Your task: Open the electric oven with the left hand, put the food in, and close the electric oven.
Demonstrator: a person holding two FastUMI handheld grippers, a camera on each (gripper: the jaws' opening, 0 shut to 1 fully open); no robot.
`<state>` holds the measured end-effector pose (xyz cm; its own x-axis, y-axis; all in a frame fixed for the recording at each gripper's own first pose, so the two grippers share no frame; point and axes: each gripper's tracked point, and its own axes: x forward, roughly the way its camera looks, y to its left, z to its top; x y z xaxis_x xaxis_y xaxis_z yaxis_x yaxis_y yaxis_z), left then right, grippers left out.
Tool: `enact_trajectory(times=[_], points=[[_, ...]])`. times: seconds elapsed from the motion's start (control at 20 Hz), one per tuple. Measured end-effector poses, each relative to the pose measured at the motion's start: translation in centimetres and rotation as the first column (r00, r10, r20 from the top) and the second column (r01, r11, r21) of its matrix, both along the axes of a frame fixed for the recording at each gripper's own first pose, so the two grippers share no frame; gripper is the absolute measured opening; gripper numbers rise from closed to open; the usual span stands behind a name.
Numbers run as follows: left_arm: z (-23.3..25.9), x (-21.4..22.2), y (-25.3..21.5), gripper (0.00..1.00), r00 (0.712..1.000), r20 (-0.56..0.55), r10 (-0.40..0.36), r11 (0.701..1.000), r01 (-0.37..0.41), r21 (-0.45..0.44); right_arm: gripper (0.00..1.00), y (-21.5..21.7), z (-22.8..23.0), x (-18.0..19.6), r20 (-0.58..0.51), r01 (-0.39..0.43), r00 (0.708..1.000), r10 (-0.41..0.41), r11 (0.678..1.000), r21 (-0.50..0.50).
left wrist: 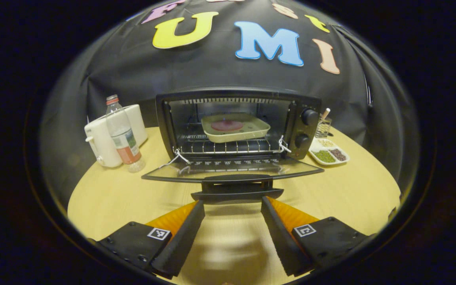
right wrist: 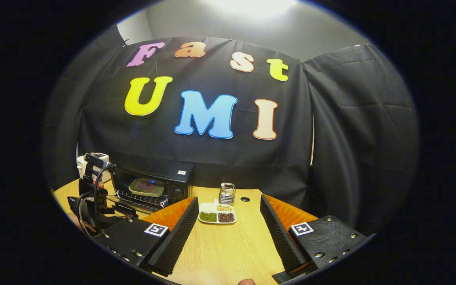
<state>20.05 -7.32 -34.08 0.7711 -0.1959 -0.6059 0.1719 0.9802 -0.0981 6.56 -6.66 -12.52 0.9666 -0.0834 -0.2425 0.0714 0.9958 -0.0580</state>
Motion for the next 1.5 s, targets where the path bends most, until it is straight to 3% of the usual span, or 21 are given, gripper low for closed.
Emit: enact_trajectory(times=[0.25, 0.35, 0.4, 0.45, 0.6, 0.85, 1.15, 1.2, 1.3, 1.5], points=[[3.5, 2.5, 0.0, 1.00, 0.996, 0.086, 0.002, 1.000, -0.002, 0.004, 0.97, -0.1, -0.1, 0.5, -0.010, 0.004, 1.000, -0.004, 1.000, 0.007], [4.4, 3.8, 0.0, 0.91, 0.993, 0.116, 0.000, 1.000, -0.001, 0.013, 0.97, -0.3, -0.5, 0.2, -0.017, 0.011, 1.000, -0.011, 1.000, 0.011], [4.9, 4.4, 0.0, 1.00, 0.992, 0.129, -0.003, 1.000, 0.001, 0.018, 0.97, -0.3, -0.6, 0.3, -0.018, 0.016, 1.000, -0.016, 1.000, 0.015], [5.2, 4.9, -0.1, 0.91, 0.990, 0.141, -0.004, 1.000, 0.002, 0.019, 0.97, -0.4, -0.6, 0.3, -0.022, 0.019, 1.000, -0.019, 1.000, 0.020], [6.7, 6.9, -0.4, 1.00, 0.983, 0.183, -0.013, 1.000, 0.013, 0.004, 0.97, -0.4, -1.0, 0.4, -0.028, 0.027, 0.999, -0.026, 0.999, 0.036], [12.8, 9.1, -0.2, 0.97, 0.949, 0.315, -0.012, 0.999, 0.023, -0.034, 0.97, 0.6, 0.0, 0.6, -0.002, 0.010, 1.000, -0.010, 0.997, 0.077], [22.9, 3.6, 0.3, 1.00, 0.878, 0.479, 0.021, 0.997, 0.015, -0.070, 0.97, 1.4, 2.7, 0.2, 0.063, -0.078, 0.995, 0.070, 0.988, 0.130], [24.2, 2.1, 0.2, 0.90, 0.866, 0.499, 0.029, 0.997, 0.013, -0.081, 0.97, 1.2, 3.4, 0.1, 0.083, -0.092, 0.993, 0.082, 0.987, 0.130], [26.5, -1.0, 0.6, 1.00, 0.849, 0.527, 0.048, 0.997, -0.007, -0.079, 0.97, 0.7, 4.6, -0.6, 0.110, -0.114, 0.989, 0.101, 0.986, 0.125], [29.9, -7.1, 0.6, 1.00, 0.823, 0.563, 0.080, 0.996, -0.044, -0.077, 0.99, 0.1, 6.2, -2.1, 0.150, -0.170, 0.977, 0.149, 0.975, 0.139]])
